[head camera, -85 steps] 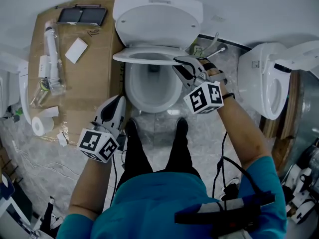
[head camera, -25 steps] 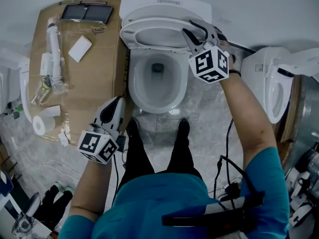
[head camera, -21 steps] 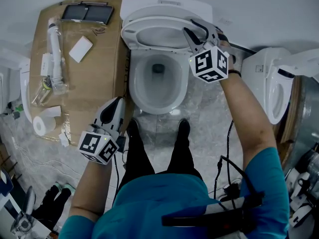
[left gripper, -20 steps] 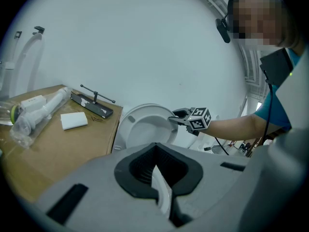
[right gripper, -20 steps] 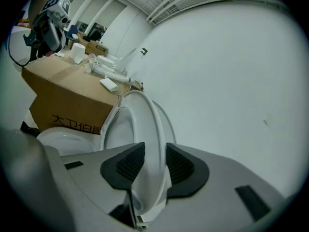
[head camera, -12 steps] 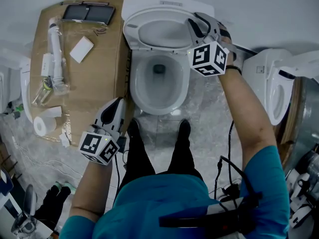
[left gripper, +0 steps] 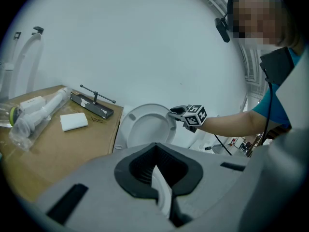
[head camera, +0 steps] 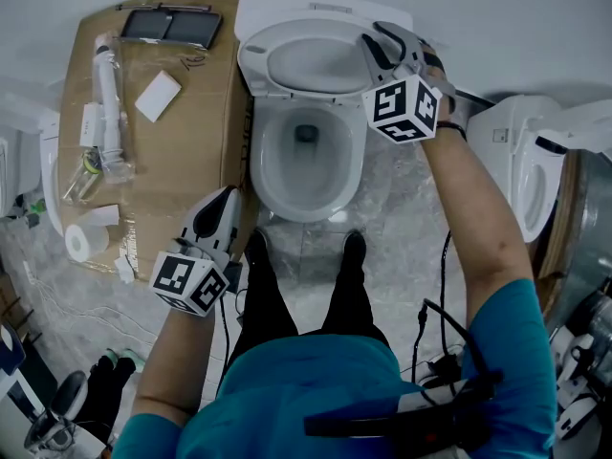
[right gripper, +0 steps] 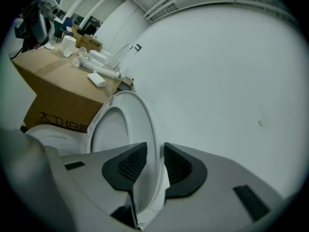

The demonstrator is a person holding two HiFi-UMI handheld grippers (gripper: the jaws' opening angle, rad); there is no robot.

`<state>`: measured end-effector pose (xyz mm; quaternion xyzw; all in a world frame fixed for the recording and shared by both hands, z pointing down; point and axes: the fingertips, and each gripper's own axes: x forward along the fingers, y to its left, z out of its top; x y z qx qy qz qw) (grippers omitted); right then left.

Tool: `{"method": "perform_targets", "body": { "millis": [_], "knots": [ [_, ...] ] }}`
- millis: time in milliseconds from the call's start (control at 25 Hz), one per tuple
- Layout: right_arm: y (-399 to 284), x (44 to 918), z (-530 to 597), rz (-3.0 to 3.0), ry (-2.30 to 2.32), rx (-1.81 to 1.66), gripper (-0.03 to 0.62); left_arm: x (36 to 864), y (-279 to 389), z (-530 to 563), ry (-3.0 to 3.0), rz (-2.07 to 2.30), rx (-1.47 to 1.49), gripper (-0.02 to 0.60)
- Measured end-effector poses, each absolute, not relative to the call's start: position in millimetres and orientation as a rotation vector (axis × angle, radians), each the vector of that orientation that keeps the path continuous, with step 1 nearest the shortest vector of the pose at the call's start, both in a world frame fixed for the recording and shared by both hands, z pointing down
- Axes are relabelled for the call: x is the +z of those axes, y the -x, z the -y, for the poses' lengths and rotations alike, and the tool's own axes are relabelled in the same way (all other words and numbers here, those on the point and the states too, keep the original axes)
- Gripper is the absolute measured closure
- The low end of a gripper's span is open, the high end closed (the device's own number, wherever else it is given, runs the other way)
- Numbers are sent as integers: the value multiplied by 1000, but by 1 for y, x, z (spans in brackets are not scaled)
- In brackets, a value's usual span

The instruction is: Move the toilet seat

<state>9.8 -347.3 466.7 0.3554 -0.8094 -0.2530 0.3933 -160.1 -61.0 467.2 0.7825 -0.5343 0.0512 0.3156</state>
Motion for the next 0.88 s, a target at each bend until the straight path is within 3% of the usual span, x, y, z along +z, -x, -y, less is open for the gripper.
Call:
{"method": "perform_targets", "body": {
  "millis": [520,880],
  "knots": [
    [-11,463,343,2053,-927,-597,488,460,157,62,-2073,1405,132,595],
    [-7,436,314,2139,-915,-569,451,440,154,61,-2096,1411,114,595]
  ]
}}
